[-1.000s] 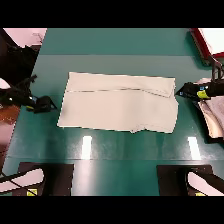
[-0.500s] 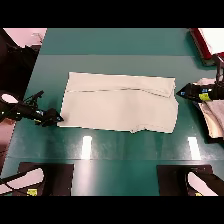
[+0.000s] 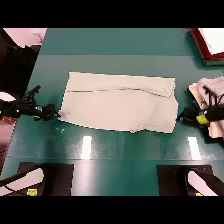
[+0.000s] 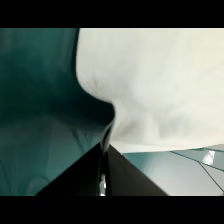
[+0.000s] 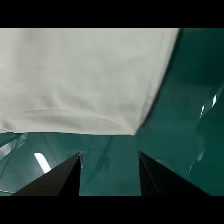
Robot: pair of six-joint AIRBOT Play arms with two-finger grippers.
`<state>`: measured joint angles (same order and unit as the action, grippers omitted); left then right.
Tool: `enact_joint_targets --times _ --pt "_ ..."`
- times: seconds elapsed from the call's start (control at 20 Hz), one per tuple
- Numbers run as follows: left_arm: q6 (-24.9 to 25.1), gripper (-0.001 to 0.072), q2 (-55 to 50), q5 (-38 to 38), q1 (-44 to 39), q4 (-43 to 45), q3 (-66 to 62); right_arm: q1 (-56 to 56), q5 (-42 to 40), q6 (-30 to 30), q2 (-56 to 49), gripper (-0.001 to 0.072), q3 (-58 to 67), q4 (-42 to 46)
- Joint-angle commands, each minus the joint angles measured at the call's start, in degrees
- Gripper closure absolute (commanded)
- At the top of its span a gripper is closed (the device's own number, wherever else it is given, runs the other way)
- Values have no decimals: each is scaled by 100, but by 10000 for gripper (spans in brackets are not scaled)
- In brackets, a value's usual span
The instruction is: Fold the shirts.
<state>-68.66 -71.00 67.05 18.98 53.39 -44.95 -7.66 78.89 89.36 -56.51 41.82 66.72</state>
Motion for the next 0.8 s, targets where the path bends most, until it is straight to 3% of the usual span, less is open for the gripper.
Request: enact_joint_targets --times 0.0,0.4,0.5,0.6,0.65,0.7,0.75 --pt "13 685 114 -39 7 -181 -76 -323 -260 173 4 303 -973 -114" --pt "13 684 127 -13 7 -203 -76 -352 -1458 0 4 305 -1475 -868" --pt "13 685 127 -13 7 -201 -76 -352 -1604 -66 2 385 -1475 -1027" --pt "13 684 127 -9 7 -201 -76 -350 -1617 -232 4 389 -1475 -1279" --pt "13 684 127 4 7 -201 -76 -350 -1582 -332 4 477 -1475 -1340" --pt "13 685 127 22 7 -199 -76 -348 -1539 -374 4 627 -1475 -1322" --pt "15 685 131 72 7 -186 -76 -352 -1486 -439 7 693 -1473 -1303"
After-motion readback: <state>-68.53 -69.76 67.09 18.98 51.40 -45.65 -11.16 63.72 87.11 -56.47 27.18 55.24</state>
